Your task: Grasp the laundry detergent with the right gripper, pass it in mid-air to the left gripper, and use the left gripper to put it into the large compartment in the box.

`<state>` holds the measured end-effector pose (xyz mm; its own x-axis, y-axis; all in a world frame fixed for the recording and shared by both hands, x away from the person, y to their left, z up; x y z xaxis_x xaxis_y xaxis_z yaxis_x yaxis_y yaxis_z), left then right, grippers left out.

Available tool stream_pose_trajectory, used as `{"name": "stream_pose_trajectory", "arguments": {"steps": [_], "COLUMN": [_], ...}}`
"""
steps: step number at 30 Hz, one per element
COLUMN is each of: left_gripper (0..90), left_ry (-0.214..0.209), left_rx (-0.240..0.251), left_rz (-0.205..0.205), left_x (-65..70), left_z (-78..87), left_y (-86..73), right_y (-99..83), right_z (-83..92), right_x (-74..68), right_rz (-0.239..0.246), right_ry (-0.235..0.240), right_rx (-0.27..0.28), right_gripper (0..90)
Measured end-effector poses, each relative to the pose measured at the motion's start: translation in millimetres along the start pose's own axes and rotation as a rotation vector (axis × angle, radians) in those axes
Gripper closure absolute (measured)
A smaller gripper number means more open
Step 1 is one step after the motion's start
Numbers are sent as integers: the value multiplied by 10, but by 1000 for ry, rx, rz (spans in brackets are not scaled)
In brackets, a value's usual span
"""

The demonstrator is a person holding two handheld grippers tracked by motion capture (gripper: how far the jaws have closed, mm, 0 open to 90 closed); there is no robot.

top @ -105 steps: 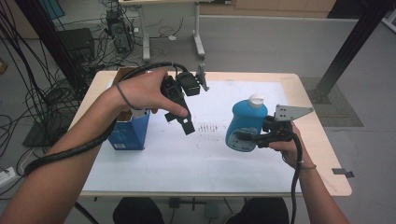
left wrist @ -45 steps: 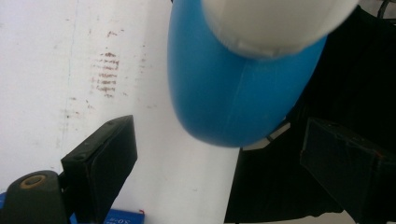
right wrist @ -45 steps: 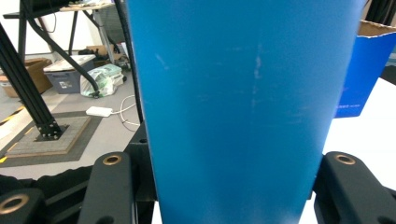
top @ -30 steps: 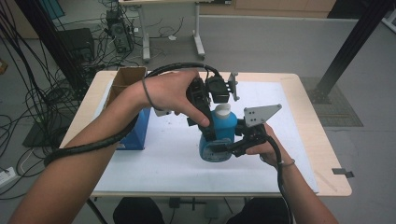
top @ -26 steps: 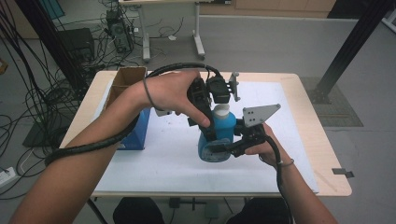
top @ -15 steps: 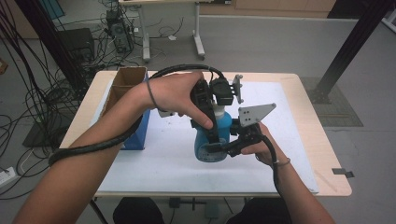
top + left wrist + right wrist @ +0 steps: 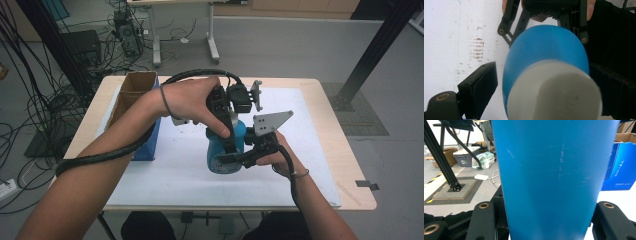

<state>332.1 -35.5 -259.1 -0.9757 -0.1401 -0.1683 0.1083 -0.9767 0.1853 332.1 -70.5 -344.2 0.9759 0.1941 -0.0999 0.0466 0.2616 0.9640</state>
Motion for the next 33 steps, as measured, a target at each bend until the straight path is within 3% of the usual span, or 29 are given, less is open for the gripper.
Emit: {"name": "stream_pose_trajectory", "arguments": {"steps": [33], "left_gripper": [118], "left_ry": [7], "left_rx": [-10], "left_rz": [0], "left_x": [4], "left_z": [18], "left_y": [-10], "right_y": [-4], "right_z": [18], "right_x": [7], "right_rz": [1], "right_ry": [-8], "right_rx": [-9], "right_gripper": [436]}}
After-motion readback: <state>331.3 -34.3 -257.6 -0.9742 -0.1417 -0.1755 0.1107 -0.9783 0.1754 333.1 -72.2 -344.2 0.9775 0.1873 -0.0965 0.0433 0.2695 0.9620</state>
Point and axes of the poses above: each handheld gripper's, and its own axes: z roughly backward along the jaws, y roughly out of its top, x roughly to its right, the point moved 9 cm from there along -z, roughly forward along the jaws, and after that the axes turned 11 degrees about y, right-handed, at the moved point
